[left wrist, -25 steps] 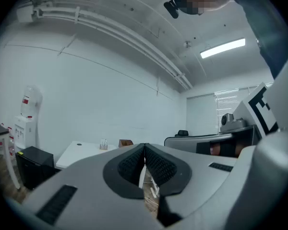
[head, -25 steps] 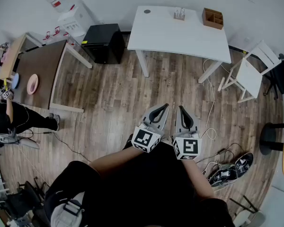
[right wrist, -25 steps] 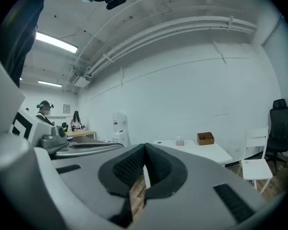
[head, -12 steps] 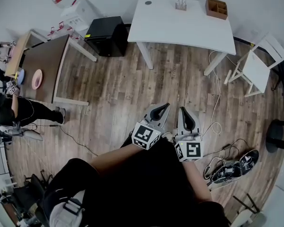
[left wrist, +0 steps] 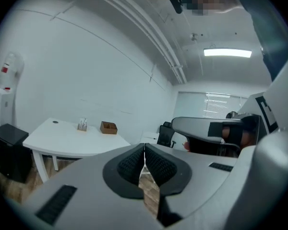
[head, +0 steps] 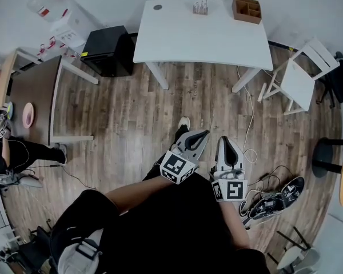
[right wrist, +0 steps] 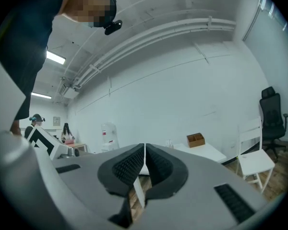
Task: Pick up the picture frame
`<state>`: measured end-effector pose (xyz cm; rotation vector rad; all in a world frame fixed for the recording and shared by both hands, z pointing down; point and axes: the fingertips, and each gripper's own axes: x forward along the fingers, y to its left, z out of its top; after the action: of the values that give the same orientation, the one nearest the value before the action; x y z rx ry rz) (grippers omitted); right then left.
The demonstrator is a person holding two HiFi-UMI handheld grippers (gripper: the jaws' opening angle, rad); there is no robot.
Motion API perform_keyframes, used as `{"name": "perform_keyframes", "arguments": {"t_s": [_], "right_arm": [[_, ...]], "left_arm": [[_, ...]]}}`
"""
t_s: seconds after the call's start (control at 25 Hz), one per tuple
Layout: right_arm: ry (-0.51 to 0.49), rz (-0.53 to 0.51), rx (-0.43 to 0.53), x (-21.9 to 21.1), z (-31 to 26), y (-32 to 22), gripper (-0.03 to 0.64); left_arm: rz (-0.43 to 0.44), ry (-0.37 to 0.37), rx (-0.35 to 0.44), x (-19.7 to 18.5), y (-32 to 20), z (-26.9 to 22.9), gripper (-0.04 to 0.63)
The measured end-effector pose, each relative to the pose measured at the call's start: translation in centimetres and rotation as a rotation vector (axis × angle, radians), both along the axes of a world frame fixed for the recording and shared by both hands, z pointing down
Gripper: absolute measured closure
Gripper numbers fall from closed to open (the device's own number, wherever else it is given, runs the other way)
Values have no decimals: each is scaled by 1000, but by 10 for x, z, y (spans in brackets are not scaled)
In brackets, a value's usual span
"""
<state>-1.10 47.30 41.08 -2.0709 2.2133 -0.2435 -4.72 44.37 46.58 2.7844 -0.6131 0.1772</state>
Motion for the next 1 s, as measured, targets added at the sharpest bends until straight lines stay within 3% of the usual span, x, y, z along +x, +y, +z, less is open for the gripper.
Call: {"name": "perform_keyframes", "arguments": {"t_s": [0.12, 0.24, 0.44, 0.68, 1.0], "right_arm": [[58, 77, -4, 28, -6, -44, 581], [75, 107, -33, 47, -7, -98, 581], [78, 82, -29, 60, -21, -190, 581], [61, 46, -62, 42, -13, -278, 581], [69, -8, -89, 42, 1, -331, 581]], "left_arm": [[13, 32, 8, 17, -46, -3, 580], [10, 70, -41, 26, -103, -4, 580], [10, 99, -35, 34, -198, -17, 580], [-12, 108, -31, 21, -291, -22, 580], [-81, 91, -48, -5, -351, -9, 580]]}}
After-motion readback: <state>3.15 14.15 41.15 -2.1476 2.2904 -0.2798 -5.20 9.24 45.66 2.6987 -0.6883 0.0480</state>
